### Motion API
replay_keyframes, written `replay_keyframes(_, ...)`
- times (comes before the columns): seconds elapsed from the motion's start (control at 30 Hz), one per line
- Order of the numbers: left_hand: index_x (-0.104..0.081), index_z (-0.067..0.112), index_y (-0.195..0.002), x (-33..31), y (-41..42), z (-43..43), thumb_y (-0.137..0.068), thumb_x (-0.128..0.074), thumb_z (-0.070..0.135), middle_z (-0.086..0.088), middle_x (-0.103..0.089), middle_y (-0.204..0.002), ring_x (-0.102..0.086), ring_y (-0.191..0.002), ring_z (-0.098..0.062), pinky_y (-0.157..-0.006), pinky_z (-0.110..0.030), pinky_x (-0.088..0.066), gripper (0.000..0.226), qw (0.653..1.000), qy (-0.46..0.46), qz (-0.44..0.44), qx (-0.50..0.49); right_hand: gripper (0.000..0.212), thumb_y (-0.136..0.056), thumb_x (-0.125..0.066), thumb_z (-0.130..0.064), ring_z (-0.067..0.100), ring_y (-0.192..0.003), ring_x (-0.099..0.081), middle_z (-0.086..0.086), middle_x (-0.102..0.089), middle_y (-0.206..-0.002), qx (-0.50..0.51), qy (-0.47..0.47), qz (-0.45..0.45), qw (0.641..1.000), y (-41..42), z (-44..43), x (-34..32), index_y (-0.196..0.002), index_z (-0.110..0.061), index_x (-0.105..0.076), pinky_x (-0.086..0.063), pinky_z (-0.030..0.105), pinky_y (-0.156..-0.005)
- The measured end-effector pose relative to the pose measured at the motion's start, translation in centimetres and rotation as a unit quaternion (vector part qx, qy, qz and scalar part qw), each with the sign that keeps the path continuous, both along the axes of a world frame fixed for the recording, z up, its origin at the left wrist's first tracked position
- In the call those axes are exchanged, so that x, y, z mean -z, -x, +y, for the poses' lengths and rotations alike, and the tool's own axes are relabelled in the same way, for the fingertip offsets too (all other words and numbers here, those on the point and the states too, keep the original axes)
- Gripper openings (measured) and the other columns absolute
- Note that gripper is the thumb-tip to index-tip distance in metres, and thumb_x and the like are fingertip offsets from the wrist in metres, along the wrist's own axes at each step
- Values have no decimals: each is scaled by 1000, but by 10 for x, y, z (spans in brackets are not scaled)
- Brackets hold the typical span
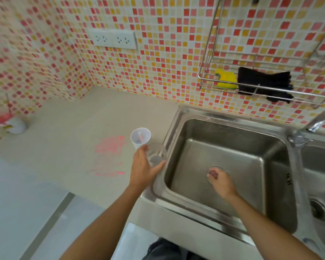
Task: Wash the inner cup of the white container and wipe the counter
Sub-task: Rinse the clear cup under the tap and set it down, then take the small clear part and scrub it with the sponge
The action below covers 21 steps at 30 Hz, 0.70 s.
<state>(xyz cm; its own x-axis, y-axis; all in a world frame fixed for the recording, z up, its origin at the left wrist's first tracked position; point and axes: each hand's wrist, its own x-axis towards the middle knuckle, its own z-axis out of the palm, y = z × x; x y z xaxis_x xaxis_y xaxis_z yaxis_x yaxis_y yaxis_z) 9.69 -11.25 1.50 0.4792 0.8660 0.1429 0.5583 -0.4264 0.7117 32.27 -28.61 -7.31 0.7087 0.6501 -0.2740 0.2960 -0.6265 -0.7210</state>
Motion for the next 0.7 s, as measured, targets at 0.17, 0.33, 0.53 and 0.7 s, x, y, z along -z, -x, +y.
replay_keyframes(0.17,-41,9,-131,8,24,16,-71,-80,41,-5,-51,-124,-51,-110,-22,-92,-31,-45,78,1000,13,-1,-23,24,-87,-67,-14,20,-88,-65,8,-71,-102,-36,-20,-8,999,19,45,-19,-110,-7,-66,-50,31,-87)
replay_keyframes(0.33,-41,9,-131,19,42,30,-70,-81,39,-5,-51,-123,-52,-109,-23,-91,-32,-46,79,999,31,2,-38,25,-89,-64,-16,11,-85,-61,1,-67,-97,-71,-65,-15,995,39,92,-41,-113,-12,-65,-45,20,-83)
replay_keyframes(0.53,-35,14,-136,27,52,43,-71,-78,47,-2,-48,-129,-50,-115,-21,-94,-37,-49,85,997,76,14,-14,26,-89,-63,-19,12,-88,-61,1,-67,-101,-112,-102,-25,988,59,138,-57,-115,-15,-63,-49,27,-86)
replay_keyframes(0.7,-31,12,-143,17,57,57,-75,-72,57,-2,-42,-142,-41,-129,-17,-105,-36,-40,91,997,68,15,23,39,-85,-69,-22,17,-97,-62,5,-66,-112,-130,-108,-10,986,72,170,-68,-122,-13,-60,-47,29,-92)
